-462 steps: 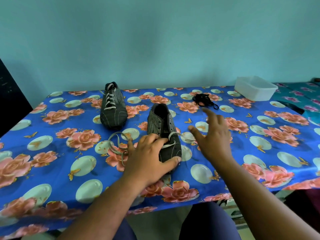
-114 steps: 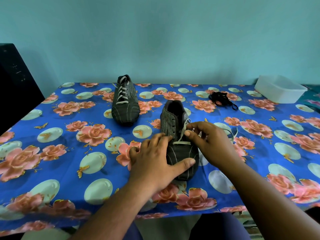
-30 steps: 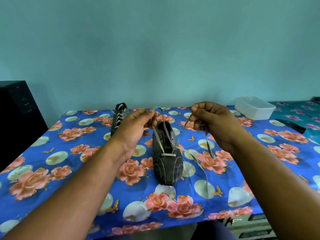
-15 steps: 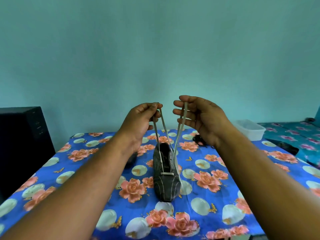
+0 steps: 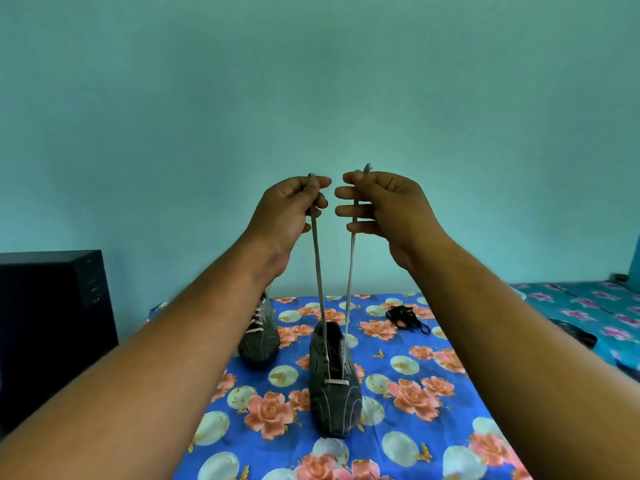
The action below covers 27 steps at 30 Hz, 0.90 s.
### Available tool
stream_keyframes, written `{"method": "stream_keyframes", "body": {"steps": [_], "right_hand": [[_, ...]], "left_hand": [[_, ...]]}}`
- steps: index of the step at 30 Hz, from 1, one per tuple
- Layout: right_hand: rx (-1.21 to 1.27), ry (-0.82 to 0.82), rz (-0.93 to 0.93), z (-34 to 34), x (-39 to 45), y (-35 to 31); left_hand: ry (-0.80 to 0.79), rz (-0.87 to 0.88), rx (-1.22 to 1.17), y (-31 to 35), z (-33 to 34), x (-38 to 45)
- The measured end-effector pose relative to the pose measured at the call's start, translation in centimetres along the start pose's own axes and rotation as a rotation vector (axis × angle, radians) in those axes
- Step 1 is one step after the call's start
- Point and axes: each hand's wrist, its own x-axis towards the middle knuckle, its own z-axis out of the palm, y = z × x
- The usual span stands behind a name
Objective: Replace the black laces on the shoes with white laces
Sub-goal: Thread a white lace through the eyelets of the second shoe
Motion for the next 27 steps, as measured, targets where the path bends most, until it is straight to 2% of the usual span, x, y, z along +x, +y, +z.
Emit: {"method": "stream_keyframes", "body": {"steps": [7,18,24,27], "right_hand": [[-0.086,0.033,-0.088,1.3,1.0,-3.8],[-0.091,0.072,-0.179,1.7,2.0,-8.1],[-0.090,0.077,-0.182,1.9,1.9,-7.2],[-0.178,0.116,-0.225,1.5,1.9,-5.0]], "left_hand": [[0.059,0.080,0.014,3.7,0.0,1.0],[0.139,0.200,0.006,9.1,0.1,2.6],[0.135,0.199,0.026,8.1,0.5,2.4],[0.136,0.169,0.065,6.0,0.4,1.8]]}}
